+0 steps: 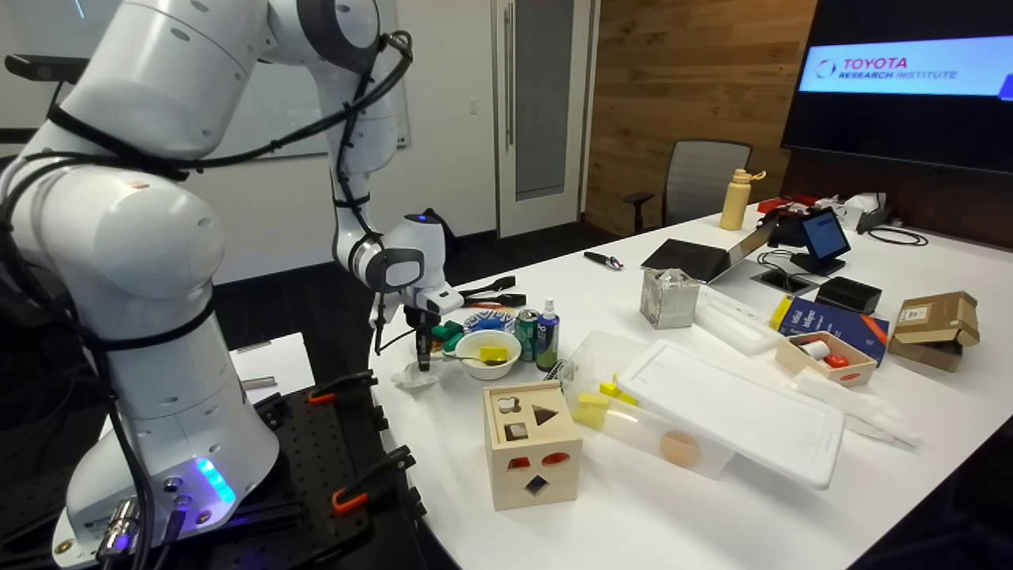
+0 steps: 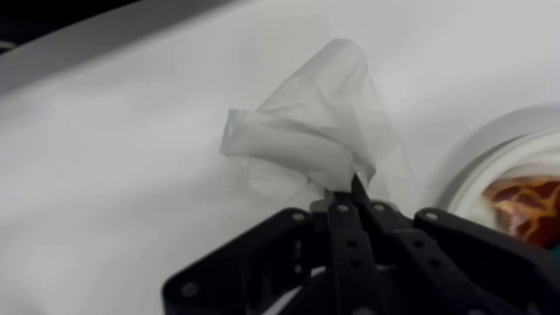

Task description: Put the spoon in the bowl, then use the paper towel to clean the surface

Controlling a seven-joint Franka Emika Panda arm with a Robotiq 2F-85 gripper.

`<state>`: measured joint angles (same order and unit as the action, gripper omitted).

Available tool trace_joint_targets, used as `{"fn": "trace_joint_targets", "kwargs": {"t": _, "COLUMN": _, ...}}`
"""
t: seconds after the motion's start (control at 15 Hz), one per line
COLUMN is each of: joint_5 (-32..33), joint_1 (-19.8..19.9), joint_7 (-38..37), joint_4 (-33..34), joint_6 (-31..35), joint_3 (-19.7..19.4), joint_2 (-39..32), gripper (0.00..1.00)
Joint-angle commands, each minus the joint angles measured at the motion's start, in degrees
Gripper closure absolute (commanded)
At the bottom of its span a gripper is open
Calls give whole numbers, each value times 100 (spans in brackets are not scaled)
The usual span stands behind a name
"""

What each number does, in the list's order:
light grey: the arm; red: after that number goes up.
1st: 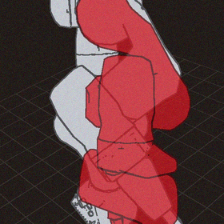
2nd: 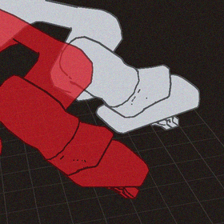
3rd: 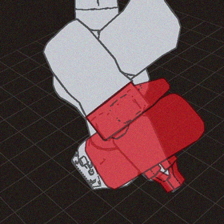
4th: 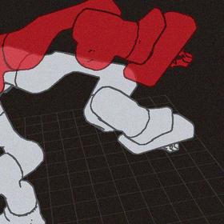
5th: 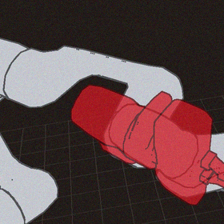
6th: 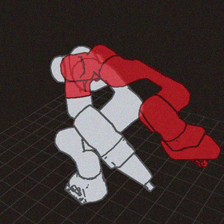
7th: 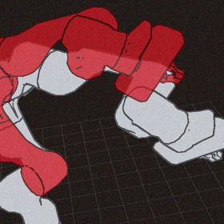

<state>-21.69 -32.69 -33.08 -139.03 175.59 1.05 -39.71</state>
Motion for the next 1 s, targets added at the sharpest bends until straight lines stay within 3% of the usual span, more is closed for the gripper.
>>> {"fn": "trace_joint_targets", "kwargs": {"t": 0.0, "joint_5": 280, "joint_1": -1367, "joint_7": -692, "joint_4": -454, "joint_6": -271, "joint_3": -1412, "joint_2": 220, "gripper": 100}}
{"fn": "trace_joint_targets", "kwargs": {"t": 0.53, "joint_5": 779, "joint_1": -3701, "joint_7": -1838, "joint_4": -652, "joint_6": -483, "joint_3": -3515, "joint_2": -473, "gripper": 100}}
{"fn": "trace_joint_targets", "kwargs": {"t": 0.67, "joint_5": 740, "joint_1": -3927, "joint_7": -1894, "joint_4": -621, "joint_6": -327, "joint_3": -3668, "joint_2": -730, "gripper": 100}}
{"fn": "trace_joint_targets", "kwargs": {"t": 0.93, "joint_5": 543, "joint_1": -3685, "joint_7": -1749, "joint_4": -586, "joint_6": 344, "joint_3": -3401, "joint_2": -969, "gripper": 100}}
